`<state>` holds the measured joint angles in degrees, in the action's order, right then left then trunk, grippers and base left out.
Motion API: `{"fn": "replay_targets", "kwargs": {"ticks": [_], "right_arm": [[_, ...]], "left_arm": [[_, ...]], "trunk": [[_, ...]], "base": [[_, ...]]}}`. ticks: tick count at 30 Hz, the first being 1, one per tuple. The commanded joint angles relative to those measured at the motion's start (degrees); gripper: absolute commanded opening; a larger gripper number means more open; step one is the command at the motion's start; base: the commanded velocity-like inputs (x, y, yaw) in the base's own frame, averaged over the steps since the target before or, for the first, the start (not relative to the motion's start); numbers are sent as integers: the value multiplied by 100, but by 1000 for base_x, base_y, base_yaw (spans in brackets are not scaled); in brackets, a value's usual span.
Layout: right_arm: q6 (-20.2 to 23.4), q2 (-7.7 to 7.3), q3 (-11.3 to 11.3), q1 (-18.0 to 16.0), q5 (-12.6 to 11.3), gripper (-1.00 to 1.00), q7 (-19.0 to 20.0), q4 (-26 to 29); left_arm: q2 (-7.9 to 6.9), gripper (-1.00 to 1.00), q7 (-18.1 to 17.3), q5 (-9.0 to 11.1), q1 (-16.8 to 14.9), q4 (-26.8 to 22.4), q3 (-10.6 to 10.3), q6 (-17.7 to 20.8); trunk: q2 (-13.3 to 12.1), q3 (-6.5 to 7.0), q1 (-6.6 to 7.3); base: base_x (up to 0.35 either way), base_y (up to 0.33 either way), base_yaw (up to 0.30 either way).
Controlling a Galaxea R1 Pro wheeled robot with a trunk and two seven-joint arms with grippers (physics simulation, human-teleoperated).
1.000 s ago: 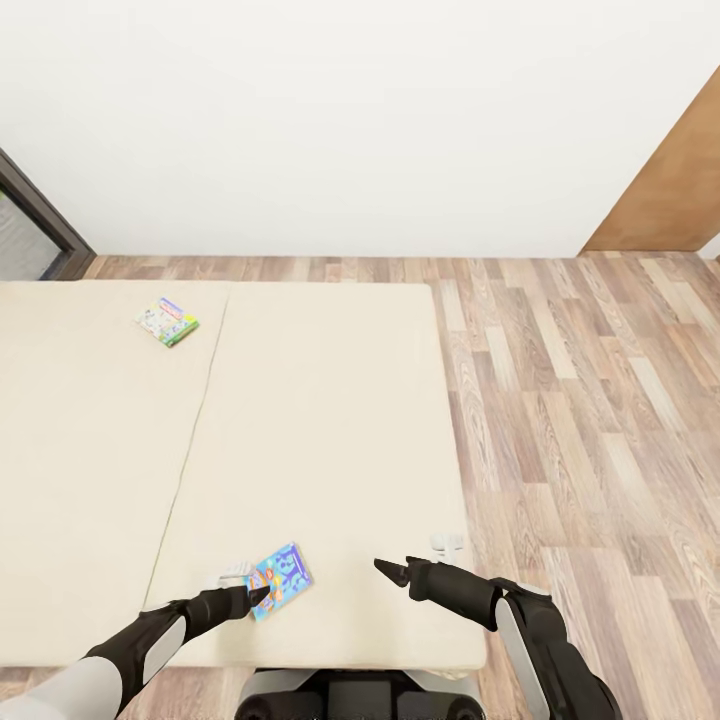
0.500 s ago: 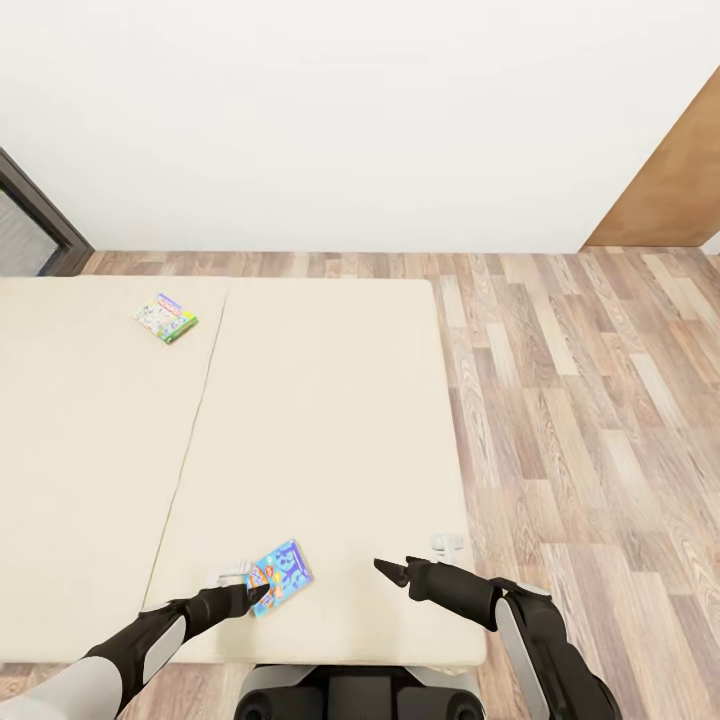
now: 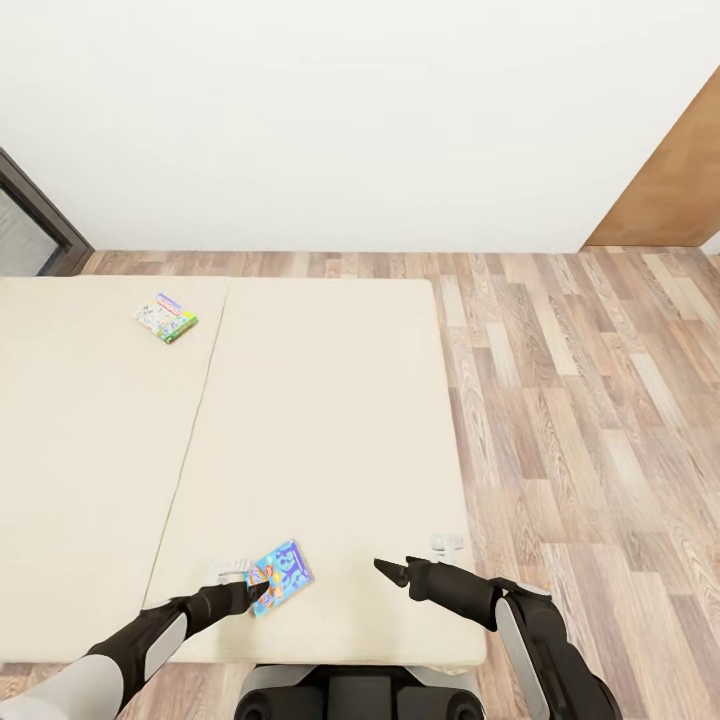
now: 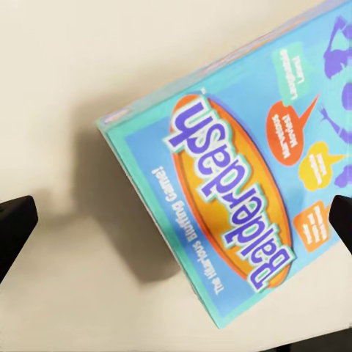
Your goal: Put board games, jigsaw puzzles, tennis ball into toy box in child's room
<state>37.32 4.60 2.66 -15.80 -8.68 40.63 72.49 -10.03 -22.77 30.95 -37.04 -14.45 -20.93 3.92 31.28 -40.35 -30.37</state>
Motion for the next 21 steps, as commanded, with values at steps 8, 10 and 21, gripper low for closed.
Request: {"fn": "replay_targets", "kwargs": {"ticks": [8, 10, 21], "right_arm": [[38, 6, 12, -2, -20, 100, 15, 2], [38, 6, 10, -2, -20, 100, 15, 2], [38, 14, 11, -2, -14, 100, 15, -2]], "left_arm": [[26, 100, -1, 53, -4, -20, -17, 29], [30, 100, -1, 53, -4, -21, -17, 20], [28, 100, 1, 52, -5, -30, -24, -8]], "trunk": [[6, -5, -2], [6, -5, -2], [6, -15, -2]], "base": [[0, 0, 0], [0, 0, 0], [0, 0, 0]]}}
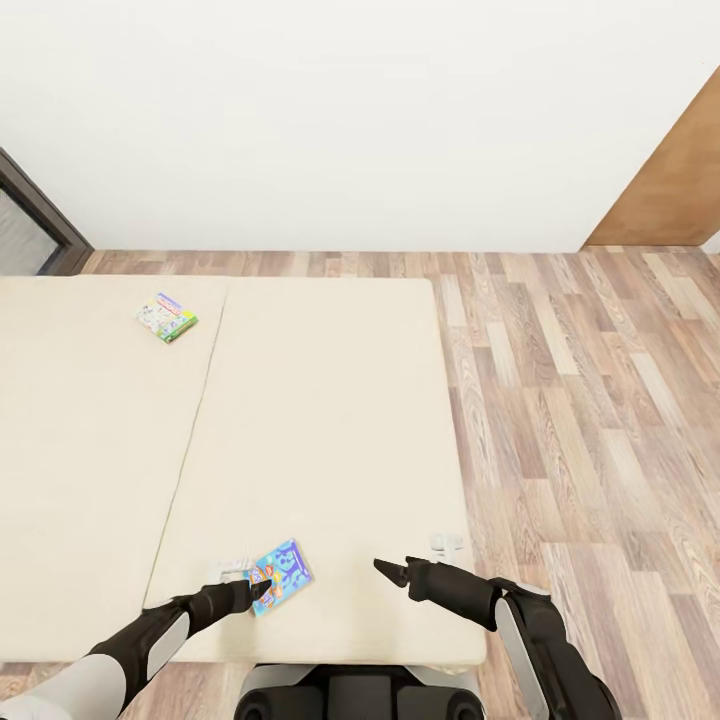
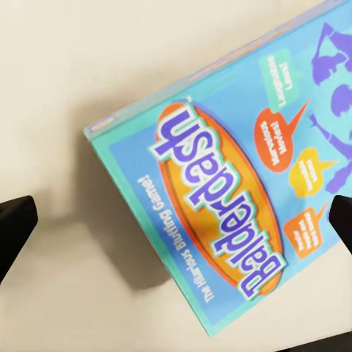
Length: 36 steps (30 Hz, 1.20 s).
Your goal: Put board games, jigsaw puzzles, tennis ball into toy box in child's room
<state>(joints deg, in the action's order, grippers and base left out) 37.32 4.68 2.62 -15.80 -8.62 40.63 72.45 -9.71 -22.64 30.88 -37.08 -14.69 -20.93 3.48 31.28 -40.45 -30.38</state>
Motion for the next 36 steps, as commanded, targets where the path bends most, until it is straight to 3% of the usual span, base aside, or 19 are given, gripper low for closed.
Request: {"fn": "replay_targets", "kwargs": {"ticks": [1, 17, 36], "right_arm": [[38, 6, 16, -2, -21, 100, 15, 1], [33, 4, 12, -2, -19, 100, 15, -2], [-389, 74, -7, 7, 19, 100, -75, -226]], "left_arm": [[-5, 100, -12, 59, -1, -10, -24, 35], [-6, 100, -12, 59, -1, -49, -23, -19], [21, 100, -44, 32, -29, -69, -43, -341]], "trunk": [[6, -9, -2], [6, -79, -2], [6, -83, -2]], "base": [[0, 0, 0], [0, 0, 0], [0, 0, 0]]}}
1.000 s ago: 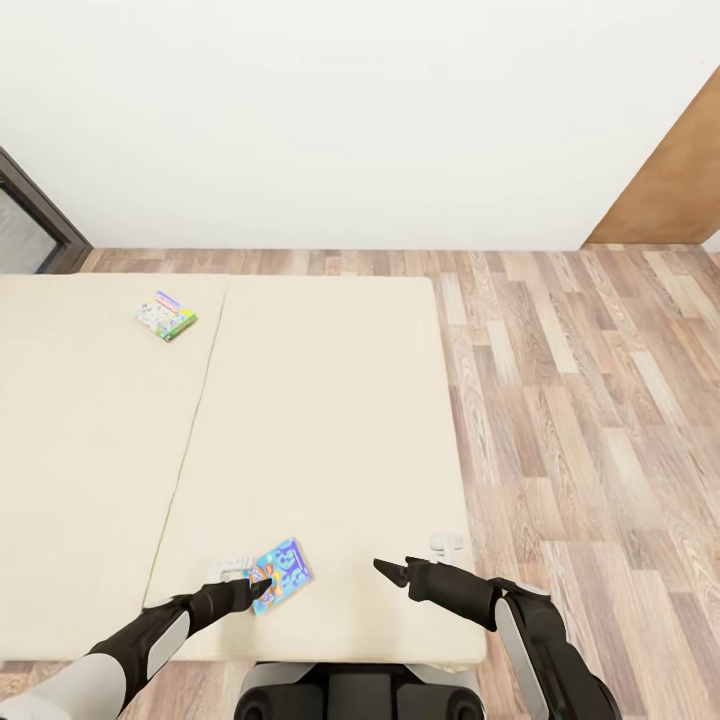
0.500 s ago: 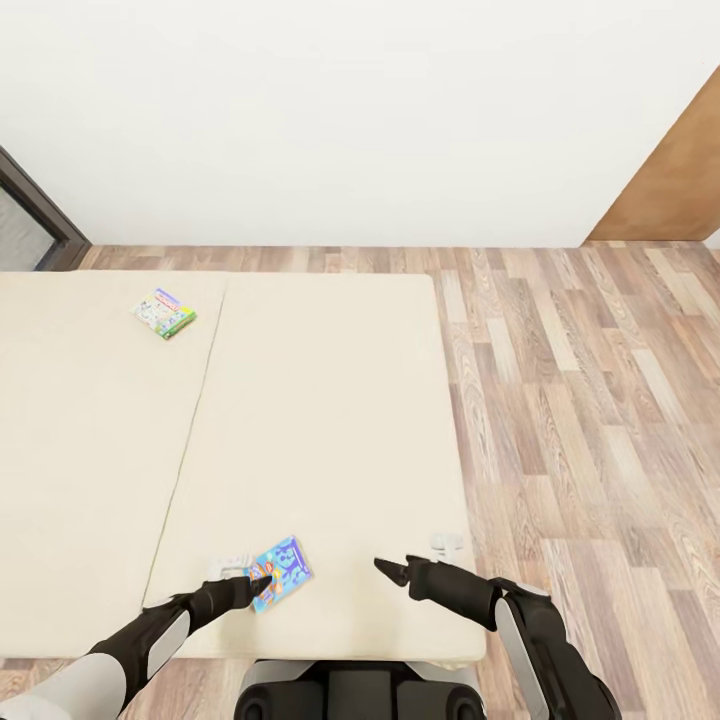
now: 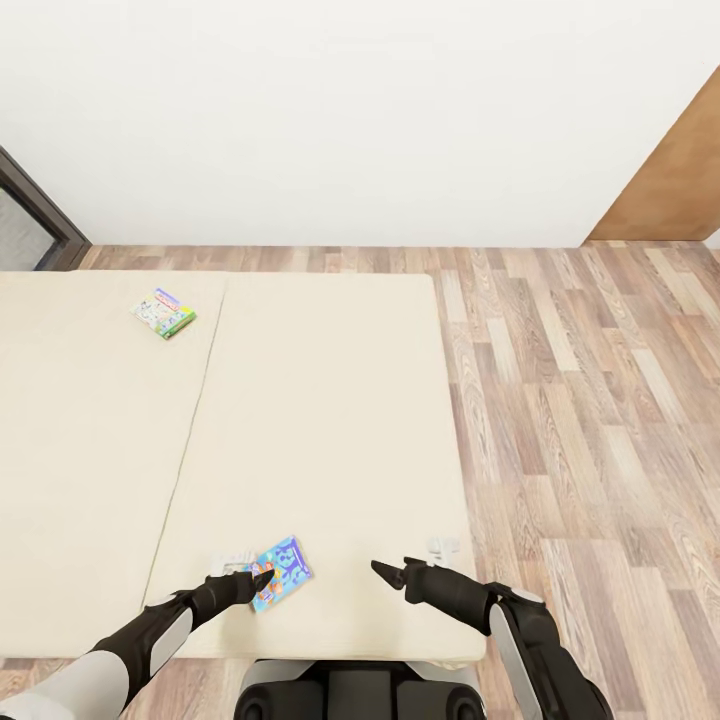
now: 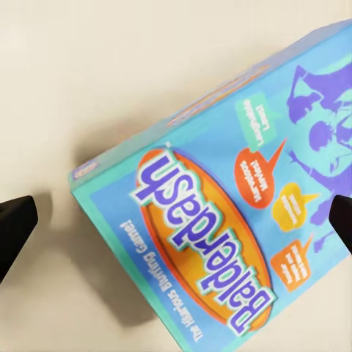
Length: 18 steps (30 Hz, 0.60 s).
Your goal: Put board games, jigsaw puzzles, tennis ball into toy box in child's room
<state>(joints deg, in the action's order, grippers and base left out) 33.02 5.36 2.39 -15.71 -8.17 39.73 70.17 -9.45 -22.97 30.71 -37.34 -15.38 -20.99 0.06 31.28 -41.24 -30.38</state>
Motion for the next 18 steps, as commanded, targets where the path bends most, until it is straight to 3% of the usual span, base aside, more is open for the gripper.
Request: {"fn": "replay_targets", "kwargs": {"ticks": [1, 18], "right_arm": [[50, 5, 16, -2, -27, 100, 17, 4], [-70, -76, -20, -2, -21, 100, -362, -177]], "left_arm": [[-5, 100, -11, 49, -3, 0, -37, 1], [-61, 100, -6, 55, -2, 0, -31, 2]], "trunk": [[6, -5, -2], [6, -5, -2]], "base": [[0, 0, 0], [0, 0, 0]]}}
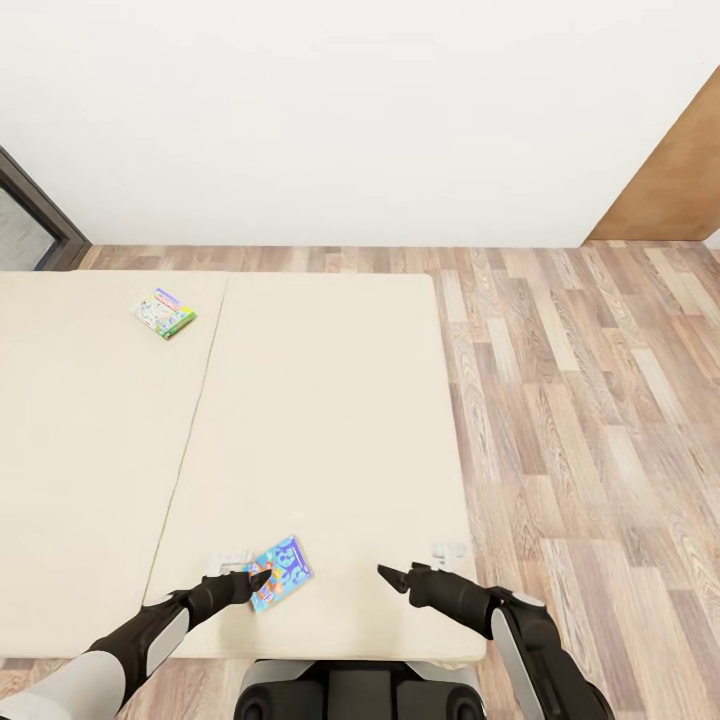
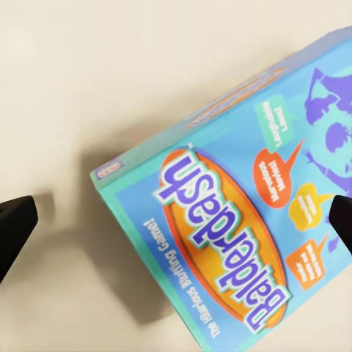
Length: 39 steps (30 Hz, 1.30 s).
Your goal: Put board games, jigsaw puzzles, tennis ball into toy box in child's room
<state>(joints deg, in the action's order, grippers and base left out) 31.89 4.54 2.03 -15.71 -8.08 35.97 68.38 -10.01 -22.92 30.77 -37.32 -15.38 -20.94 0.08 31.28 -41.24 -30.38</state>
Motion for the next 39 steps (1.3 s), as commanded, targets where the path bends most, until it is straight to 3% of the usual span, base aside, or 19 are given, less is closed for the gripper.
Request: {"fn": "replay_targets", "kwargs": {"ticks": [1, 25, 39], "right_arm": [[42, 5, 15, -2, -29, 100, 8, 0], [36, -5, 8, -2, -30, 100, -21, -8], [37, -6, 29, -2, -44, 100, -25, -8]], "left_arm": [[-6, 100, -11, 50, -3, 0, -36, 1], [3, 100, 18, 45, -3, 0, -35, 54], [22, 100, 428, 51, -3, 4, -48, 79]], "trunk": [[6, -5, -2], [6, -5, -2], [6, -26, -2]], "base": [[0, 0, 0], [0, 0, 0], [0, 0, 0]]}}
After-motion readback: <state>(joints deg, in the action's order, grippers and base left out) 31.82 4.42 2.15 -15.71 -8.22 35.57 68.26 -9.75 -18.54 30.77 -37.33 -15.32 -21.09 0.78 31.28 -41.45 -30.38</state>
